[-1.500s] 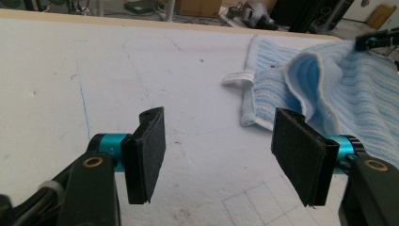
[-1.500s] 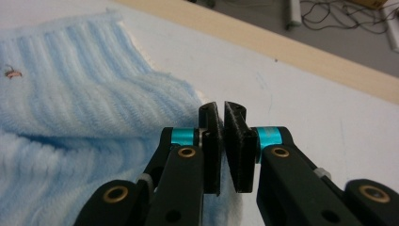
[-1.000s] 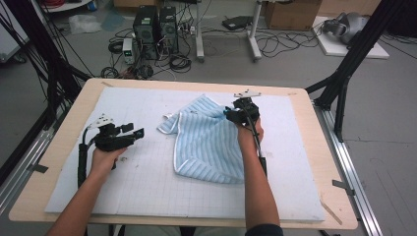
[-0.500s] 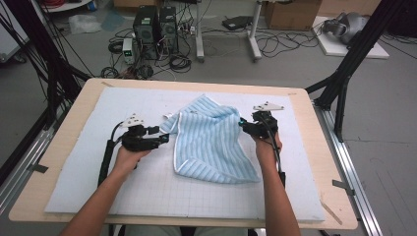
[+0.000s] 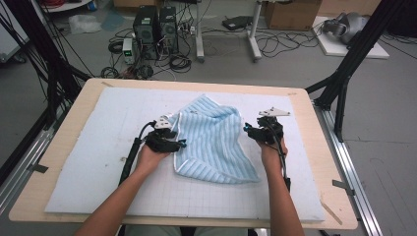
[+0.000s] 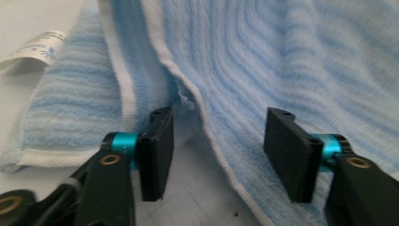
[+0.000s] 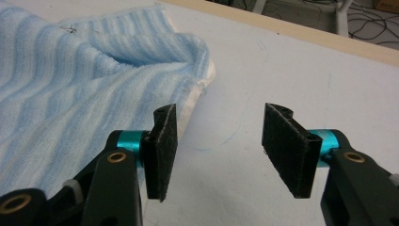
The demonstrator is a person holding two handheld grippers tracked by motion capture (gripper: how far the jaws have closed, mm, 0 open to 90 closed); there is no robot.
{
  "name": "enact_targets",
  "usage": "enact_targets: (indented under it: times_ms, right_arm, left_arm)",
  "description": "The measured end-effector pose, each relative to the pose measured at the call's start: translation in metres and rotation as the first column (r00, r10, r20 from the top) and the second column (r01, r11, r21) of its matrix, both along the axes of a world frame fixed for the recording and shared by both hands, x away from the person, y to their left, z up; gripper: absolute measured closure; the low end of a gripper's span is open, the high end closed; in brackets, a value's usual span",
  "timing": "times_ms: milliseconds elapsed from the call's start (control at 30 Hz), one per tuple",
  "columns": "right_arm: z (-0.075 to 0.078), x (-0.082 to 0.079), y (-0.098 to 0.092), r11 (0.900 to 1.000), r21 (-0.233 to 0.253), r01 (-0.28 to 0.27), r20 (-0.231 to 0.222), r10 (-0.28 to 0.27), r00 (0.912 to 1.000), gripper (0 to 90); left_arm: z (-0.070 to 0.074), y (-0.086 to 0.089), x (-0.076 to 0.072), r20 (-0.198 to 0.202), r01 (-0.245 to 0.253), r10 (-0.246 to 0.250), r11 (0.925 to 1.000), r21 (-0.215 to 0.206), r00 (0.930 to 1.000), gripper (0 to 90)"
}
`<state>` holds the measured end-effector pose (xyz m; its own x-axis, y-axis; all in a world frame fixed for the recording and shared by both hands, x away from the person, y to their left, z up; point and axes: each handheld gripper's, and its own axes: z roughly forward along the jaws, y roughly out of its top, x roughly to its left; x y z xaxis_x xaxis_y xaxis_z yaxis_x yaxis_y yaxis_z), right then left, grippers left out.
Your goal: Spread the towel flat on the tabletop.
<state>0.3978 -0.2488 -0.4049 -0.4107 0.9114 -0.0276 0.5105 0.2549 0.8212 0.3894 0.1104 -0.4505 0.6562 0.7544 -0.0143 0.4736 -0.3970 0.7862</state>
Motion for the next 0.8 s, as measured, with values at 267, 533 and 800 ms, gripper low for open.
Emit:
enact_targets:
  times_ms: [267,533,800]
  right_arm:
    - [-0.001,-0.002,0.006,1.000,0.005,-0.021,-0.006,0.021,0.9998,45.3]
    - [-0.007,-0.002,0.023,0.998,0.021,-0.058,-0.034,0.059,0.9977,44.5]
    - [-0.016,-0.005,0.031,0.997,0.011,-0.080,-0.062,0.081,0.9948,43.4]
  left_arm:
    - [0.001,0.009,0.011,0.017,-0.009,0.010,0.9998,-0.018,0.9998,87.5]
    - [0.007,0.049,0.045,-0.009,-0.163,0.163,0.9824,-0.091,0.9866,87.9]
    - [0.006,0.071,0.049,-0.057,-0.228,0.221,0.9564,-0.182,0.9736,67.3]
